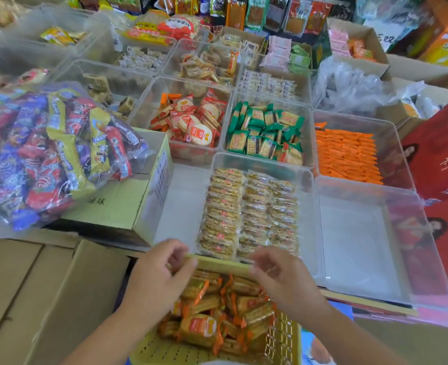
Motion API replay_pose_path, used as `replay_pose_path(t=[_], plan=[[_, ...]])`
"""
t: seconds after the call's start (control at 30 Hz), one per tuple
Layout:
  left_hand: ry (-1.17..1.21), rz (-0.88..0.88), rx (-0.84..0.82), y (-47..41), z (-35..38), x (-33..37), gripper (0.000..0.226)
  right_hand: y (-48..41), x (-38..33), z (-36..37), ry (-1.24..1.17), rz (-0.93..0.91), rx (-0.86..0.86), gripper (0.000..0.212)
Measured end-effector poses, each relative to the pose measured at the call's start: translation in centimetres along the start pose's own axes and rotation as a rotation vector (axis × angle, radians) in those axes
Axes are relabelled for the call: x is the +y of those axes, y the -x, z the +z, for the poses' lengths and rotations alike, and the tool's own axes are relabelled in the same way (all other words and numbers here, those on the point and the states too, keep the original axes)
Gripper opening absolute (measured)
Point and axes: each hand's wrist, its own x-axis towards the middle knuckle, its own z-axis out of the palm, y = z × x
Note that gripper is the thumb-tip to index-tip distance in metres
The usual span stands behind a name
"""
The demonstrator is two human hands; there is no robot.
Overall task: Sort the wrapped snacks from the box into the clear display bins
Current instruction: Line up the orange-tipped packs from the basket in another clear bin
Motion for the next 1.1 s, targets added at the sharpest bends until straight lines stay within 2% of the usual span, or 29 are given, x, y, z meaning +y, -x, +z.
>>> replay_pose_path(t=[0.1, 0.17, 0.2, 0.27, 0.4, 0.53, 0.7, 0.77, 0.87, 1.0, 1.1], plan=[[-0.093, -0.007, -0.279, 3.7, 1.1, -1.1, 0.051, 2.6, 1.9, 0.1, 0.274, -0.026, -0.318, 0.037], [-0.243, 0.032, -0.477, 4.8, 2.3, -2.0, 0.095, 3.1, 3.0, 0.4, 0.508, -0.054, -0.482, 0.064], [-0.356, 0.026, -0.567, 5.0, 2.8, -2.4, 0.116, 3.2, 3.2, 0.6, 0.599, -0.068, -0.519, 0.075], [-0.538, -0.018, -0.666, 5.0, 3.7, -2.7, 0.134, 3.2, 3.3, 1.1, 0.734, -0.124, -0.534, 0.082], [-0.682, -0.079, -0.710, 4.8, 5.4, -2.5, 0.129, 2.6, 3.2, 2.4, 1.025, -0.226, -0.583, 0.075], [-0.779, -0.069, -0.689, 4.6, 6.7, -2.2, 0.127, 2.4, 4.3, 3.9, 1.141, -0.210, -0.578, 0.076], [-0.933, -0.078, -0.763, 4.0, 7.8, -1.3, 0.133, 1.9, 5.9, 5.5, 1.032, -0.196, -0.585, 0.104], [-1.000, -0.071, -0.719, 4.0, 8.0, -0.8, 0.132, 1.6, 6.0, 5.6, 0.976, -0.159, -0.585, 0.097], [-0.990, -0.063, -0.627, 4.5, 7.9, -1.0, 0.129, 1.4, 6.1, 5.6, 0.956, -0.118, -0.608, 0.072], [-0.893, -0.034, -0.593, 5.1, 6.8, -1.4, 0.113, 1.6, 6.0, 5.8, 0.993, -0.114, -0.628, 0.081], [-0.913, 0.039, -0.479, 5.3, 6.3, -1.3, 0.096, 1.4, 5.2, 5.8, 0.983, -0.095, -0.640, 0.086]])
